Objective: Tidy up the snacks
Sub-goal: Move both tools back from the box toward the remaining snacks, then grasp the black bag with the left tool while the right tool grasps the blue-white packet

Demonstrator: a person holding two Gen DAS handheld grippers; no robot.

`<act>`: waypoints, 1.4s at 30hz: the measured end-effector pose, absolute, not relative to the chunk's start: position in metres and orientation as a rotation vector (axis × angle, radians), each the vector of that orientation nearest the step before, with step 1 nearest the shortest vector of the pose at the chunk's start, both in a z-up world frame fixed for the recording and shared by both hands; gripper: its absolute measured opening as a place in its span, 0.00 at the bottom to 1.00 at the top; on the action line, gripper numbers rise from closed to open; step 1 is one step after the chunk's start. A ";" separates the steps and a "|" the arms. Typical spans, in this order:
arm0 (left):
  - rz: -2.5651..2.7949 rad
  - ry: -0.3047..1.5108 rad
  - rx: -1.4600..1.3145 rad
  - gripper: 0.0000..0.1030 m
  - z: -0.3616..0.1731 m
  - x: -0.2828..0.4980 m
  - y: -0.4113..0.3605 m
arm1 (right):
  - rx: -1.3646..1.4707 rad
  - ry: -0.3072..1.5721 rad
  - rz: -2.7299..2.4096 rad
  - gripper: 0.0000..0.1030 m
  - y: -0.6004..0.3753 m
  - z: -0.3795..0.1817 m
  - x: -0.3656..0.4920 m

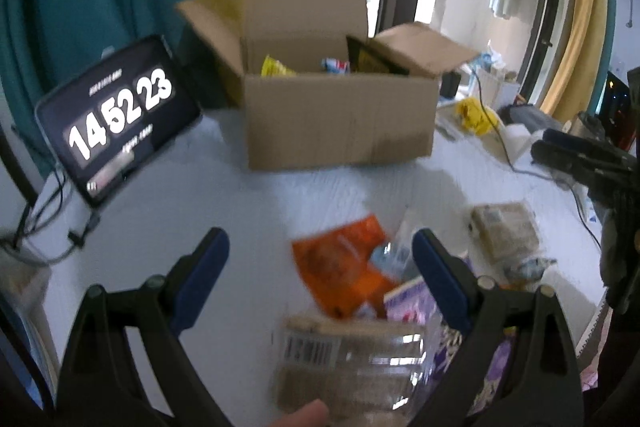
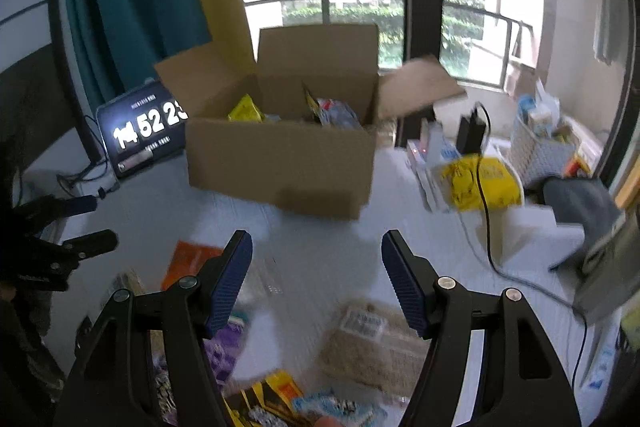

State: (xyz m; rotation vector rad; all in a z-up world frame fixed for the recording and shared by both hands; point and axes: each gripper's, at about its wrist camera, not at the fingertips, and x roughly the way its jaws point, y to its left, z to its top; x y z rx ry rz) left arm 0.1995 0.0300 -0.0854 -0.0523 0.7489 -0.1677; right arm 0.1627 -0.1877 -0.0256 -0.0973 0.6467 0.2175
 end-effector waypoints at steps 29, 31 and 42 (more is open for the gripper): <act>-0.289 1.005 0.057 0.99 -0.163 0.182 -0.009 | 0.150 0.873 0.172 0.81 -0.248 -0.127 0.117; -0.279 0.997 0.046 0.99 -0.164 0.184 -0.002 | 0.150 0.882 0.174 0.81 -0.248 -0.130 0.121; -0.307 1.015 -0.042 0.99 -0.161 0.202 0.032 | 0.149 0.952 0.223 0.80 -0.233 -0.146 0.115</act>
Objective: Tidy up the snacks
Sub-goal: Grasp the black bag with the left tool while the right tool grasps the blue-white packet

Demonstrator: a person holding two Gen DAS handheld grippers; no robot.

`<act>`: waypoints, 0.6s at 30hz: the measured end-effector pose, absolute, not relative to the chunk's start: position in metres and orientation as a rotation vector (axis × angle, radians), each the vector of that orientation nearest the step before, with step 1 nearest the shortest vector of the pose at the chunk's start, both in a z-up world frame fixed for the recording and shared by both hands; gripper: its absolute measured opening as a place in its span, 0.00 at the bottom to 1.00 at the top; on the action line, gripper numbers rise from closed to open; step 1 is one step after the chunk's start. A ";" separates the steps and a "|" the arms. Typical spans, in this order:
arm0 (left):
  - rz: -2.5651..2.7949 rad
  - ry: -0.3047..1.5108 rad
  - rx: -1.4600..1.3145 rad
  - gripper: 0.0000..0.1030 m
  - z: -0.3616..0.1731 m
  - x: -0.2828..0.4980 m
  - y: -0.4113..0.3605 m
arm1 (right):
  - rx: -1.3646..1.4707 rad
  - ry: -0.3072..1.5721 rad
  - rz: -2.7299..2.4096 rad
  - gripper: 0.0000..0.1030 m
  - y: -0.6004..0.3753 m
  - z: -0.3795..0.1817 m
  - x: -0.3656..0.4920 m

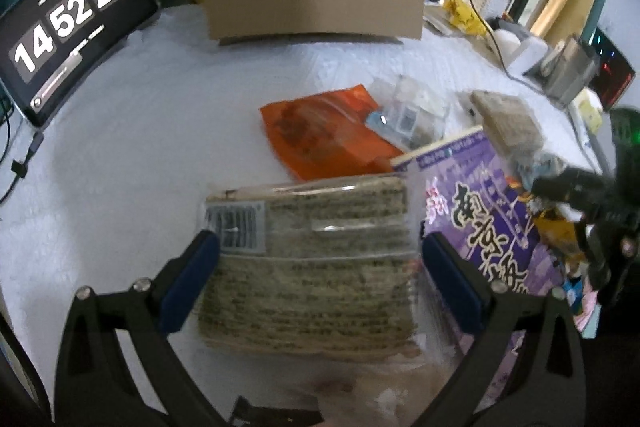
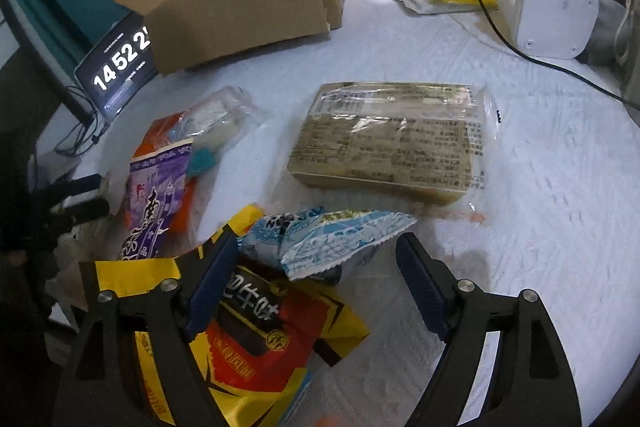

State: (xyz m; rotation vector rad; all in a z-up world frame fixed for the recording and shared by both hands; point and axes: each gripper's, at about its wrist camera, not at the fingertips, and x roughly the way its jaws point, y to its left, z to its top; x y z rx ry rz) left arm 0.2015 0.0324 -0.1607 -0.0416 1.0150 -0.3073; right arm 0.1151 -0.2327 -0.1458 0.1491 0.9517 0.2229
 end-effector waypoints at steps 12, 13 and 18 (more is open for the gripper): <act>-0.390 0.960 0.069 0.86 -0.163 0.211 0.030 | 0.101 0.871 0.258 0.41 -0.222 -0.120 0.114; -0.406 0.954 0.059 0.81 -0.160 0.209 0.031 | 0.095 0.860 0.257 0.41 -0.221 -0.115 0.114; -0.346 0.952 -0.035 0.81 -0.148 0.206 0.061 | 0.090 0.808 0.254 0.41 -0.223 -0.095 0.119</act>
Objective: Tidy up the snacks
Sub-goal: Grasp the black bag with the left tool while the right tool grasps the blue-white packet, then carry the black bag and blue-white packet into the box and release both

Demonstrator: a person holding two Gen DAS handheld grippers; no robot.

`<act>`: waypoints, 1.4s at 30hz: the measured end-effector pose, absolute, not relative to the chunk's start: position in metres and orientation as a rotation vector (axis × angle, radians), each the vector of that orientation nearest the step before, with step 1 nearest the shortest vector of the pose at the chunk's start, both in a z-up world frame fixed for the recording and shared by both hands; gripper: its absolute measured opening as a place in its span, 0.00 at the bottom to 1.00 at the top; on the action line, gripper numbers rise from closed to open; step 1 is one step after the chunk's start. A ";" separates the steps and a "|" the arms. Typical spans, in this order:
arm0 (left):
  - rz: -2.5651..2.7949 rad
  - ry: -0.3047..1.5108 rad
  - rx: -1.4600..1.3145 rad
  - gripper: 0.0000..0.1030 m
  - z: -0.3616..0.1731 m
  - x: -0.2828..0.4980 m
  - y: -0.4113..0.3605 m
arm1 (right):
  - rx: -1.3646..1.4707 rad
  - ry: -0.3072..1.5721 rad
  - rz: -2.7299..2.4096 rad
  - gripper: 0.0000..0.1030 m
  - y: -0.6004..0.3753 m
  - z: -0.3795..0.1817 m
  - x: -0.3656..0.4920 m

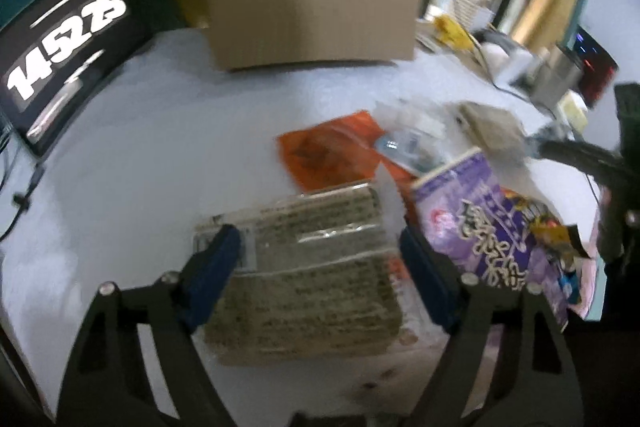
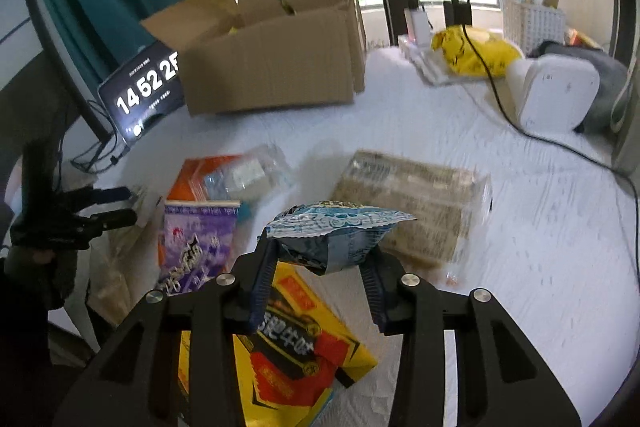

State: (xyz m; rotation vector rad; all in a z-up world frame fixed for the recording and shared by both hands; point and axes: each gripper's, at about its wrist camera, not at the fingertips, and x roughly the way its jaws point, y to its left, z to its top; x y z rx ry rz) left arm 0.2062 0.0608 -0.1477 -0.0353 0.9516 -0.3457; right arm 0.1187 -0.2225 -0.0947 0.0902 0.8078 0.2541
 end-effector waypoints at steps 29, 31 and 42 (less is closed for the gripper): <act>-0.074 1.163 -0.523 0.88 -0.173 0.084 0.089 | 0.074 0.757 0.389 0.41 -0.205 -0.086 0.111; -0.076 1.163 -0.528 0.88 -0.173 0.080 0.076 | 0.076 0.746 0.400 0.41 -0.208 -0.084 0.108; -0.046 1.089 -0.187 0.40 -0.172 0.085 0.023 | 0.080 0.682 0.415 0.41 -0.222 -0.072 0.103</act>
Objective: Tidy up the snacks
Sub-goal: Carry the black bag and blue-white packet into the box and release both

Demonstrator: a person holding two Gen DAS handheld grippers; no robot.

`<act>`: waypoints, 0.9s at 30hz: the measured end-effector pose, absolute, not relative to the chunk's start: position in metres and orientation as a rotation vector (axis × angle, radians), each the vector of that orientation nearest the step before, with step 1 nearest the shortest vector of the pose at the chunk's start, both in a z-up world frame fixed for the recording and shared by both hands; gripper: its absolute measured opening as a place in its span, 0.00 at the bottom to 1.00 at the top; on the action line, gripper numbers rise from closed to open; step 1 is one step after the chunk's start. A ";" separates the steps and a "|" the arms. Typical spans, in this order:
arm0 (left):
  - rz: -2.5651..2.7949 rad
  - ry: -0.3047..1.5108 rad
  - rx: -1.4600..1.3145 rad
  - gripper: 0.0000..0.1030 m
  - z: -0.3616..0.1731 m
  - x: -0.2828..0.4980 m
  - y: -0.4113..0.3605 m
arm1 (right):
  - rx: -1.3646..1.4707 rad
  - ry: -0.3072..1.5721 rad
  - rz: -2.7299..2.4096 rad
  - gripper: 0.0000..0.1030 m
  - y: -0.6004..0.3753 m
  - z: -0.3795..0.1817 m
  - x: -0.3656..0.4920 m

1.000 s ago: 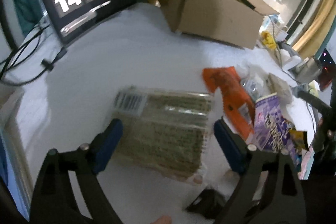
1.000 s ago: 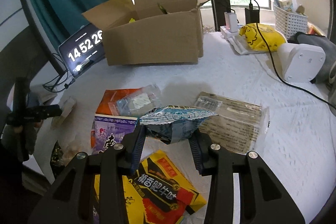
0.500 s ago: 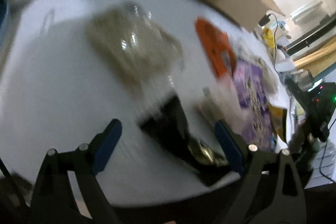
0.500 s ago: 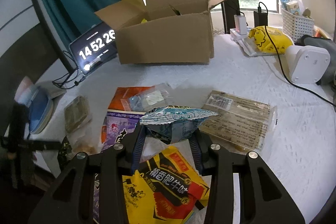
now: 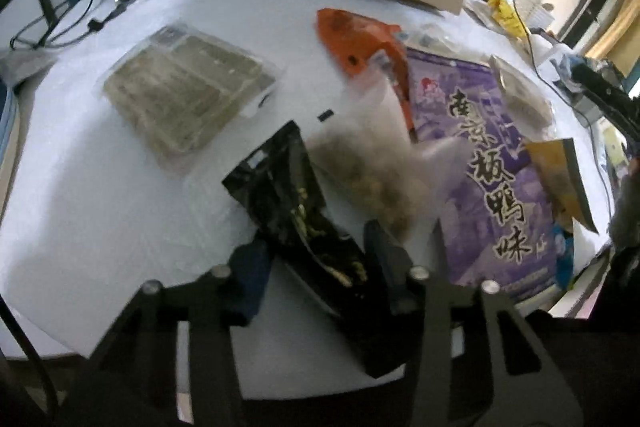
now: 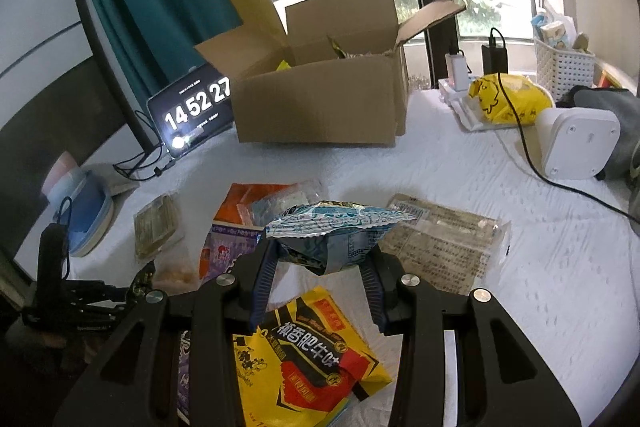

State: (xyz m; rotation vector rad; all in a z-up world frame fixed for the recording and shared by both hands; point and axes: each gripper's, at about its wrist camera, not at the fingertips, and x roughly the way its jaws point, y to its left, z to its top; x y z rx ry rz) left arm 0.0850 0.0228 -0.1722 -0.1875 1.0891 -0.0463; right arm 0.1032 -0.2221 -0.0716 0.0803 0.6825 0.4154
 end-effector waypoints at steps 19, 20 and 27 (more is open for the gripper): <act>-0.030 0.807 -0.100 0.23 -0.081 0.130 0.052 | 0.007 0.617 0.417 0.41 -0.205 -0.035 0.142; -0.034 0.795 -0.100 0.23 -0.077 0.135 0.053 | 0.000 0.613 0.416 0.41 -0.203 -0.033 0.146; -0.104 0.697 -0.091 0.23 -0.055 0.180 0.055 | -0.056 0.581 0.396 0.41 -0.188 -0.011 0.179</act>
